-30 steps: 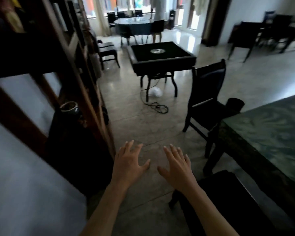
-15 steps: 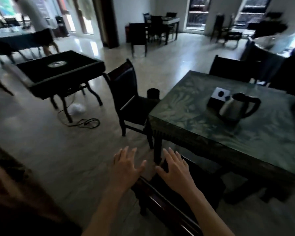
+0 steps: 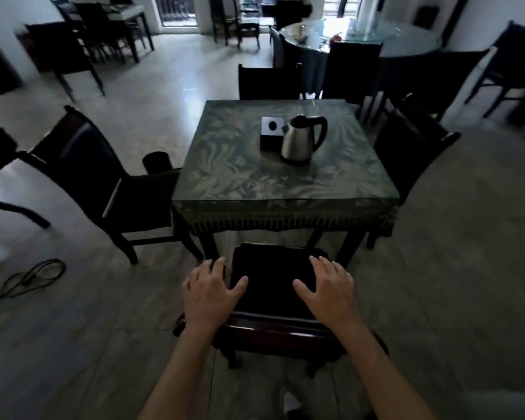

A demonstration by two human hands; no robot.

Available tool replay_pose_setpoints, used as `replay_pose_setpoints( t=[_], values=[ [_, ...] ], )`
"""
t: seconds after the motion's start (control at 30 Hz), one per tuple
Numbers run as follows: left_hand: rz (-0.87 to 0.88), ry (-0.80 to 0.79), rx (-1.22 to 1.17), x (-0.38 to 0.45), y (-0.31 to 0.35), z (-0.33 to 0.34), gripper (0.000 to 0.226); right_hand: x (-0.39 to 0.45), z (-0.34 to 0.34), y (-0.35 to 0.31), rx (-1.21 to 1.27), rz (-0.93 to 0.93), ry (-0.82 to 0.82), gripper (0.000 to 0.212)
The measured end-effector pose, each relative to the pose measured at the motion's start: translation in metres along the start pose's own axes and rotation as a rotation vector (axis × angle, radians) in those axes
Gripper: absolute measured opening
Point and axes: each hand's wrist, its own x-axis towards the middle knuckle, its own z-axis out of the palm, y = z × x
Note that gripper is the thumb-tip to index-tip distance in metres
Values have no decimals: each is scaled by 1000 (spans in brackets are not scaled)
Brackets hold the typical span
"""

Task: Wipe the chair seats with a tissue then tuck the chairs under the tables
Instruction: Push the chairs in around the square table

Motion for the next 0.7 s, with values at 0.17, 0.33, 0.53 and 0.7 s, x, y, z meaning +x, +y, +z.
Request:
replay_pose_setpoints(
  t=[0.17, 0.33, 0.53, 0.7],
  values=[
    [-47, -11, -21, -14, -17, 7, 77, -36, 5, 21, 17, 173, 7, 72],
    [-217, -25, -144, -23, -38, 17, 75, -63, 8, 40, -38, 375, 58, 67],
    [-551, 83, -459, -42, -60, 41, 96, -89, 25, 60, 233, 718, 267, 84],
    [-976, 53, -1004, -55, -58, 60, 121, -96, 48, 56, 943, 1171, 345, 87]
  ],
)
